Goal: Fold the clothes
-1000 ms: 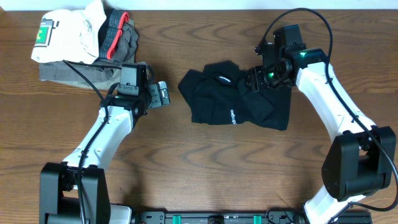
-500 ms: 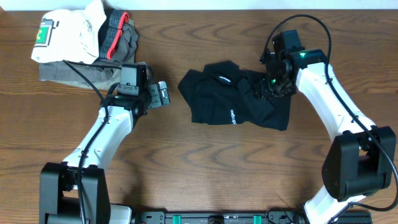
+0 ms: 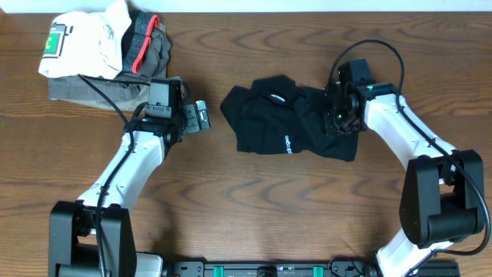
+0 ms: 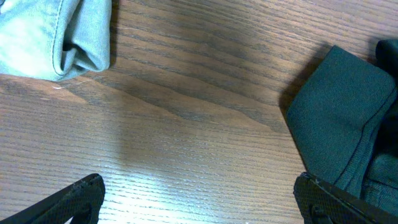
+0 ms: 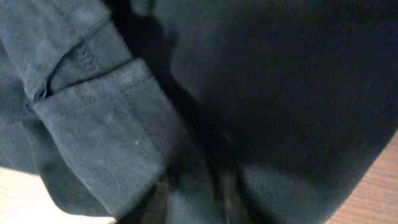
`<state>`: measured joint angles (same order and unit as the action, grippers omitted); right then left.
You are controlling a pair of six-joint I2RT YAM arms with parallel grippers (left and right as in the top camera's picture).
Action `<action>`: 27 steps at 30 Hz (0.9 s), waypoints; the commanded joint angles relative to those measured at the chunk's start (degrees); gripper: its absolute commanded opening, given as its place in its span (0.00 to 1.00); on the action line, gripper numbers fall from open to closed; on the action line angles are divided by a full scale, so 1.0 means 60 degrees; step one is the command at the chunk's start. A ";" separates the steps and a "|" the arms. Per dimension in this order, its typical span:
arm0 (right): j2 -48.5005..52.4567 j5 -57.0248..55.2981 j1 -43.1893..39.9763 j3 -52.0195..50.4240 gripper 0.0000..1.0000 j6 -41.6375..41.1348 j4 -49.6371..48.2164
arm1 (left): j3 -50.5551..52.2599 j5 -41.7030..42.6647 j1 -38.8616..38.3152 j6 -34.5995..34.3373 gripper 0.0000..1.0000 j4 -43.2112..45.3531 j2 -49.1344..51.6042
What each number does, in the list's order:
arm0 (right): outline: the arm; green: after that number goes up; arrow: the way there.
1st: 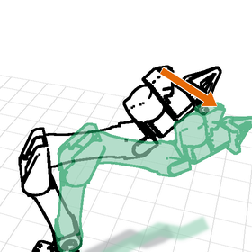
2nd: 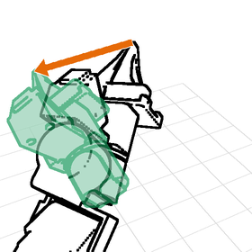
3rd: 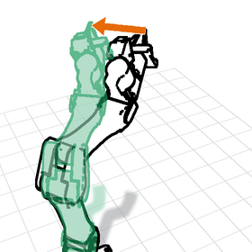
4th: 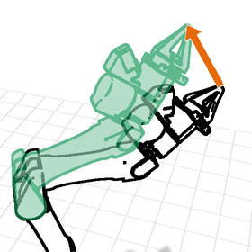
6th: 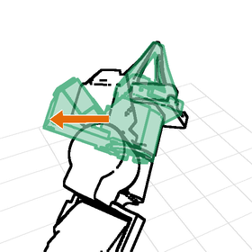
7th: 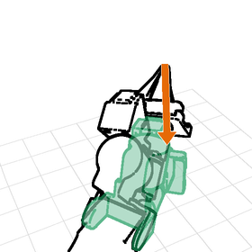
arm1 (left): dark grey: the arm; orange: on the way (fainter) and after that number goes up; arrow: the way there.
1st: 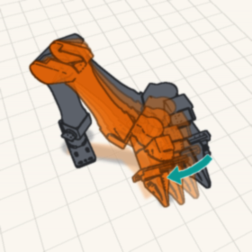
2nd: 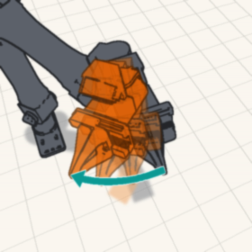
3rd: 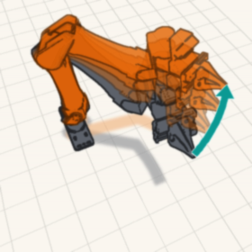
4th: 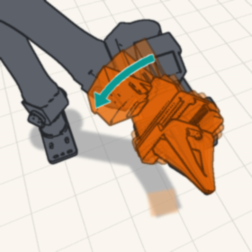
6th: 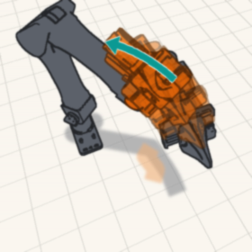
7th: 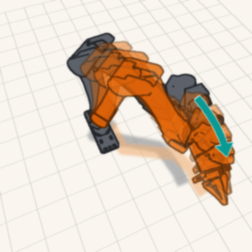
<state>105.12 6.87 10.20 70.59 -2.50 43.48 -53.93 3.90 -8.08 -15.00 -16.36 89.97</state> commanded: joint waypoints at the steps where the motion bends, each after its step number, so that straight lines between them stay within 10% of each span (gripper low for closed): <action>1: -0.0168 0.0226 0.0000 -0.0044 0.03 0.0007 -0.0087 | -0.0178 -0.0011 0.0015 0.0025 0.98 -0.0018 -0.0102; 15: -0.0663 0.1636 0.1872 -0.0033 0.01 0.0222 -0.0186 | -0.0178 -0.0011 0.0015 0.0025 0.98 -0.0018 -0.0102; 21: -0.0663 0.1118 0.2463 -0.0026 0.45 0.0211 -0.0259 | -0.0178 -0.0011 0.0015 0.0025 0.98 -0.0018 -0.0102; 27: -0.0681 0.1144 0.2233 0.0590 0.50 0.0178 -0.0018 | -0.0178 -0.0011 0.0015 0.0029 0.98 -0.0018 -0.0098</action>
<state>102.30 14.11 24.73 71.00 -1.69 42.83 -53.93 3.92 -8.08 -15.00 -16.36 89.97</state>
